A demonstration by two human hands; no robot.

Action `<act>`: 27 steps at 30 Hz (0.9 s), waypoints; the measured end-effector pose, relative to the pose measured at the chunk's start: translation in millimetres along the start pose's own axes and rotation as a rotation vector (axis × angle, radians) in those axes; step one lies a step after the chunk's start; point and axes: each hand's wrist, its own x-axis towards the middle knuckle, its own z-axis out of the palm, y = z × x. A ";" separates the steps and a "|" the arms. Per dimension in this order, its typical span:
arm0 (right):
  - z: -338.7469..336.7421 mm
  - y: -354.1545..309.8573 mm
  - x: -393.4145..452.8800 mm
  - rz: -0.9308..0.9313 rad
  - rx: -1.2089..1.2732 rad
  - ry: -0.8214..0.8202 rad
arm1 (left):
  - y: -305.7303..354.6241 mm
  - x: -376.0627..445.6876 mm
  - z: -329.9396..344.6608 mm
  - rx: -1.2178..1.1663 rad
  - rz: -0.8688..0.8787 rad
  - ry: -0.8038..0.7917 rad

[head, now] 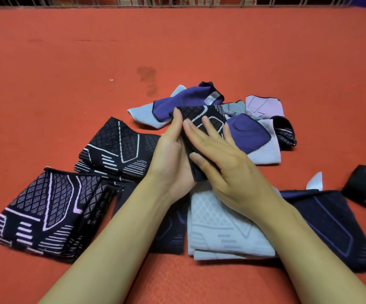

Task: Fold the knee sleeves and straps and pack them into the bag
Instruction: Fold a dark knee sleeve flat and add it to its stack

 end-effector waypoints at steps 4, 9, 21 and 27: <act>-1.5 -3.5 -2.0 -0.011 -0.050 -0.096 | 3.8 0.4 -2.7 0.004 -0.056 0.039; -3.5 6.7 -5.3 0.022 -0.118 -0.138 | 9.7 2.4 -8.5 -0.030 -0.045 0.043; -22.5 16.7 3.1 0.463 0.633 0.341 | 12.6 3.6 -13.9 0.308 -0.012 0.003; -31.5 14.8 7.0 0.680 1.009 0.360 | 5.7 8.5 -20.3 0.683 0.115 0.160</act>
